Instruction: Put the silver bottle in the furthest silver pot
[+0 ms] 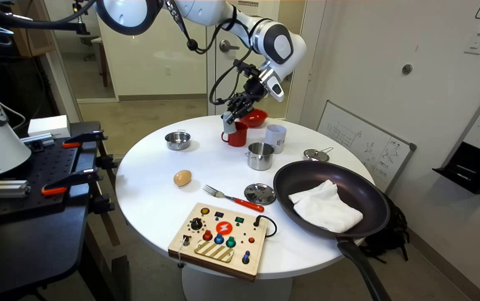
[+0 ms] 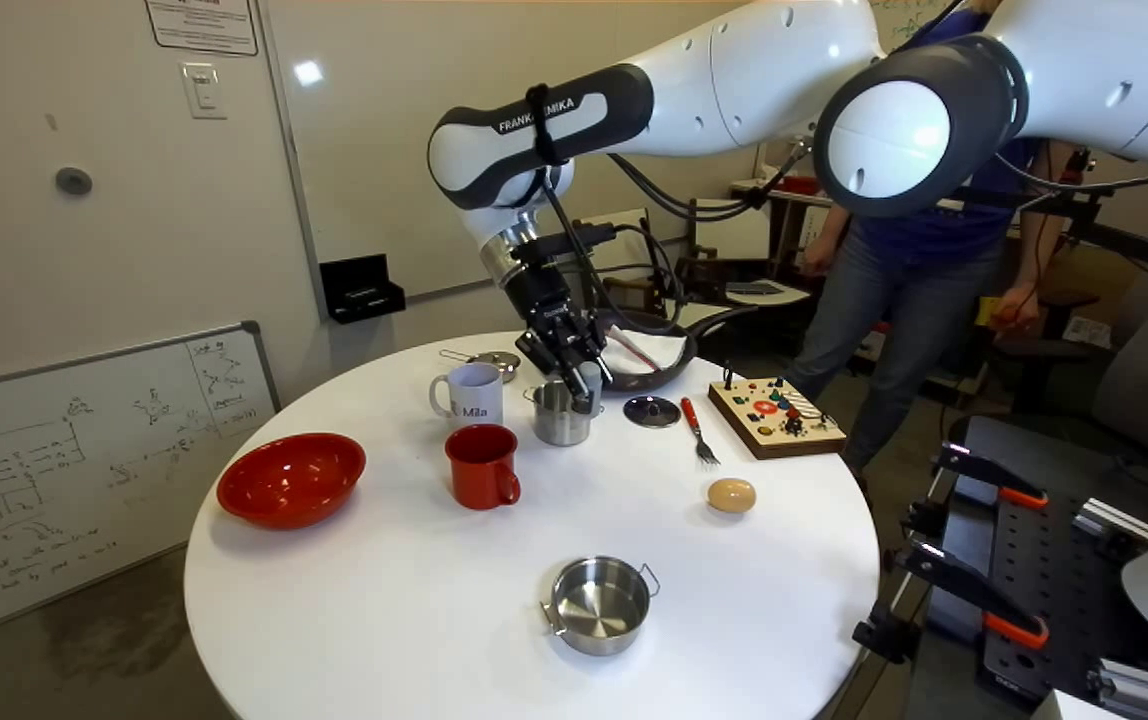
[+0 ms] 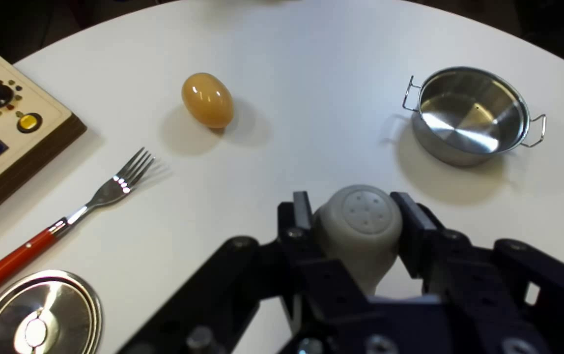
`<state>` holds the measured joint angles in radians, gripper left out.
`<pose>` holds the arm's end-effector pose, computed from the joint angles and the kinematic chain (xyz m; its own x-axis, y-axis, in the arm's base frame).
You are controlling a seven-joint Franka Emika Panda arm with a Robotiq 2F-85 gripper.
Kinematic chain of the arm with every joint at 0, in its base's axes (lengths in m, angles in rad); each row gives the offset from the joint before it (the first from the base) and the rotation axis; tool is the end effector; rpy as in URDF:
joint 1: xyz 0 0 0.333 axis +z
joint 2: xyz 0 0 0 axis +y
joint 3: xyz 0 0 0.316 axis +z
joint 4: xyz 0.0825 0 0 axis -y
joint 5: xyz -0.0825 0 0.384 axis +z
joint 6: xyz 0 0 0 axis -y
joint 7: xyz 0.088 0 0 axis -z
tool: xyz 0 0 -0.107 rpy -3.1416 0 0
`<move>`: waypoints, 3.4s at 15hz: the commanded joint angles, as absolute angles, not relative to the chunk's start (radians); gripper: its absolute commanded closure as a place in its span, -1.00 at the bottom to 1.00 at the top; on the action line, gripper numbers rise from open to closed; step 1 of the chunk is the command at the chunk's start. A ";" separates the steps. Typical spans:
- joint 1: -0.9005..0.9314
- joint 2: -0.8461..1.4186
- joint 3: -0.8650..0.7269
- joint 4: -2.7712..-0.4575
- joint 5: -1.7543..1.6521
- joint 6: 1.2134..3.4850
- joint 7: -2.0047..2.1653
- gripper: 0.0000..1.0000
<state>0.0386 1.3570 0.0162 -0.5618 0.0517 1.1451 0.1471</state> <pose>0.7026 0.0397 0.1283 0.7094 -0.0845 -0.6997 -0.0805 -0.9960 0.0386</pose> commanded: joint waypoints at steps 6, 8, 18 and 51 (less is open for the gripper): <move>-0.004 1.362 0.018 -0.543 0.062 1.236 0.184 0.65; -0.008 1.363 0.017 -0.543 0.060 1.252 0.188 0.65; -0.026 1.369 0.016 -0.536 0.059 1.291 0.193 0.65; -0.029 1.411 0.009 -0.480 0.049 1.436 0.334 0.65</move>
